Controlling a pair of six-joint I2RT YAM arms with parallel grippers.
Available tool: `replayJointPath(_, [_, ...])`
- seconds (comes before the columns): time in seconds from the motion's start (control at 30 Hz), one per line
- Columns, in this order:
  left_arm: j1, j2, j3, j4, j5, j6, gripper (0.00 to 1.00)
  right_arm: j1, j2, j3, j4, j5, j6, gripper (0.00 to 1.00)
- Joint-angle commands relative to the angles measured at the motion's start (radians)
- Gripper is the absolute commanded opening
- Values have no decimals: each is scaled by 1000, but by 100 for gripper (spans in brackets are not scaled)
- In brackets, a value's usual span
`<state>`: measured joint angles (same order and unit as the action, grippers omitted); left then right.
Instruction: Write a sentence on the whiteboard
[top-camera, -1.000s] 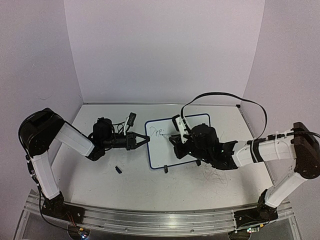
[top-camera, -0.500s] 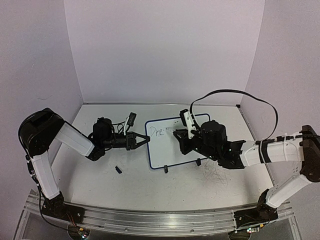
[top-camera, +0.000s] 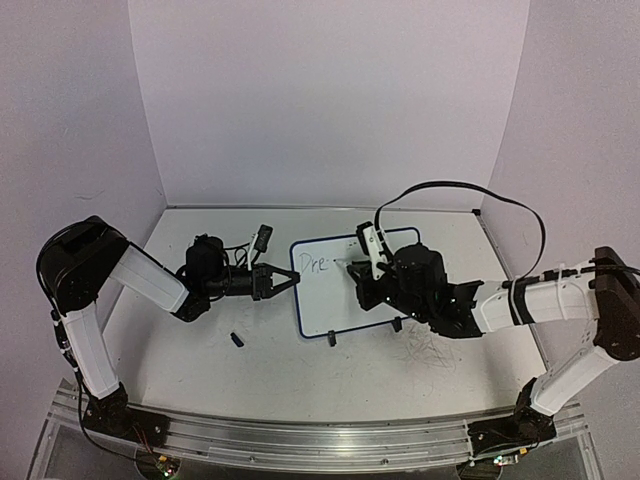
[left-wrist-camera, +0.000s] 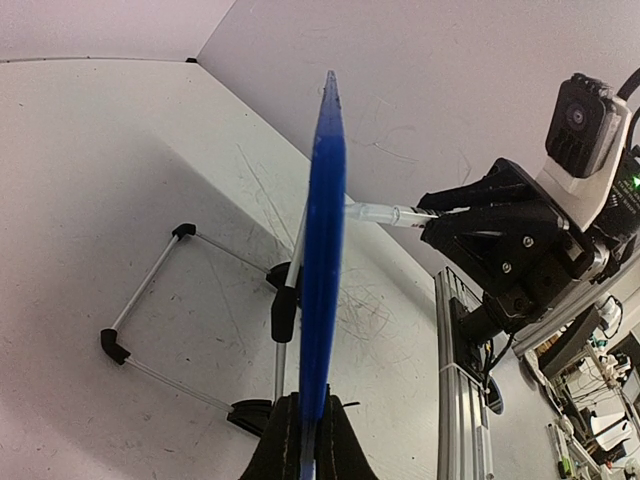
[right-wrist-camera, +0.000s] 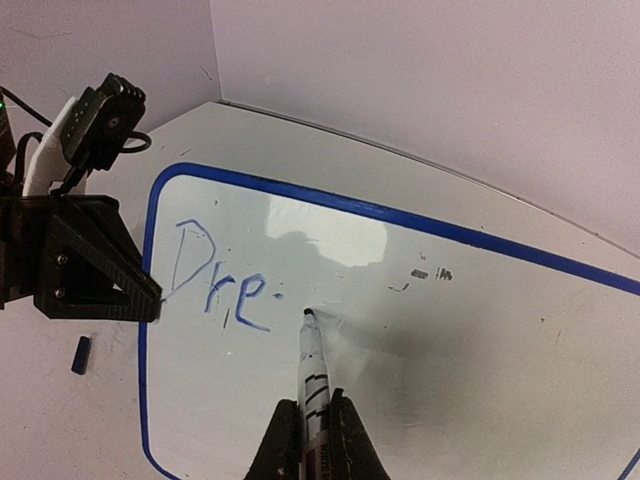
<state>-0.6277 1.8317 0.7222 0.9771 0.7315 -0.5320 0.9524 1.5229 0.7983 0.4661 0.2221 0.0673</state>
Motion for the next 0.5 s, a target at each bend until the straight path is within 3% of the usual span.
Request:
replayJointPath(0.0, [-3, -49, -2, 49, 30, -17, 0, -2, 17, 51, 11, 37, -9, 0])
replayJointPath(0.47, [-3, -42, 9, 49, 34, -19, 0, -2, 30, 51, -21, -1, -6, 0])
